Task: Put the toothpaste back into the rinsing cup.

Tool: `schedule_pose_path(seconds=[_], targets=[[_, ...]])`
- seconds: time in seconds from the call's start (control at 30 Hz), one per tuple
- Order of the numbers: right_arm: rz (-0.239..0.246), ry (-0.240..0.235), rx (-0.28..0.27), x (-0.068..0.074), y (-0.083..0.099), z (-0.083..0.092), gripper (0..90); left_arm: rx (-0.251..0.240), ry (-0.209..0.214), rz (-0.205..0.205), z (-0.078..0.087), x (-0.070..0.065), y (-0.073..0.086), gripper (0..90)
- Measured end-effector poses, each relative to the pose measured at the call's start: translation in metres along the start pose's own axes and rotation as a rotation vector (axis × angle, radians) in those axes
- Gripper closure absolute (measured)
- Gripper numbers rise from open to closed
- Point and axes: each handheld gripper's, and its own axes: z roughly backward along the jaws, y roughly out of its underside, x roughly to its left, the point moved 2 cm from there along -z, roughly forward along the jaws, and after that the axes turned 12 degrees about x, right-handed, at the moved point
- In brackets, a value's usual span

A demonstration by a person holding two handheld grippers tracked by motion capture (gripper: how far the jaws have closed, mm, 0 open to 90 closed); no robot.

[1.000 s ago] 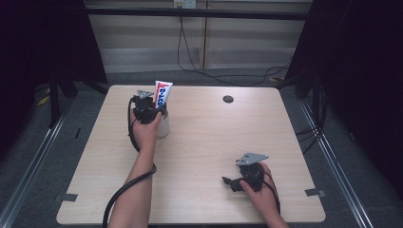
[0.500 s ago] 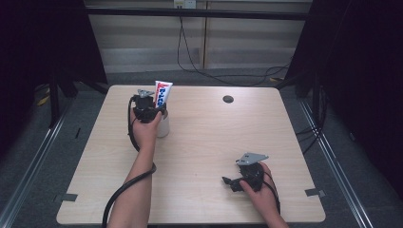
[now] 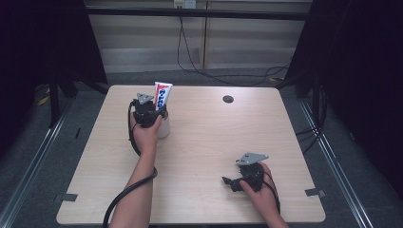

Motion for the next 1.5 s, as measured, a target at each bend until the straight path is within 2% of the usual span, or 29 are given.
schedule_pose_path(seconds=[0.1,0.17,0.3,0.5,0.63,0.8,0.87,1.0,1.13,1.23,1.33,1.37,1.4,1.5], targets=[[0.0,0.0,0.0,0.0,0.0,0.0,14.1,-0.007,-0.006,-0.01,0.0,-0.001,0.002,58.7],[0.0,0.0,0.0,0.0,0.0,0.0,14.1,-0.005,-0.004,-0.002,0.0,0.0,0.002,58.2],[0.0,0.0,0.0,0.0,0.0,0.0,14.1,0.024,-0.011,-0.02,0.0,0.0,0.0,56.6],[0.0,-0.001,0.0,0.0,0.0,0.0,14.1,0.043,-0.009,-0.02,-0.001,0.0,-0.003,55.5],[0.0,-0.001,0.0,0.0,0.0,0.0,14.1,0.073,-0.007,-0.025,0.0,0.001,-0.006,54.8],[0.0,-0.001,0.0,0.0,0.0,0.0,14.1,0.087,-0.015,-0.022,0.0,0.0,-0.007,53.1],[0.0,-0.001,0.0,0.0,0.0,0.0,14.1,0.094,-0.023,-0.036,0.001,0.0,-0.006,53.2],[0.0,-0.001,0.0,0.0,0.0,0.0,14.1,0.1,-0.028,-0.038,0.002,0.0,-0.005,52.0],[0.0,-0.001,0.0,0.0,0.0,0.0,14.1,0.16,-0.037,-0.043,-0.001,0.001,0.0,51.5],[0.0,-0.001,0.0,0.0,0.0,0.0,14.1,0.13,-0.019,-0.028,0.0,0.001,0.005,51.2],[0.0,-0.001,0.0,0.0,0.0,0.0,14.1,0.085,-0.009,-0.024,0.008,0.001,-0.001,56.7],[0.0,-0.001,0.0,0.0,0.0,0.0,14.1,0.085,-0.009,-0.024,0.008,0.001,-0.001,56.0],[-0.001,-0.001,0.0,0.0,0.0,0.0,14.1,0.104,-0.029,-0.043,0.012,0.0,-0.007,55.2],[-0.001,-0.001,0.0,0.0,0.0,0.0,14.0,0.12,-0.031,-0.046,0.016,0.003,-0.008,54.3]])
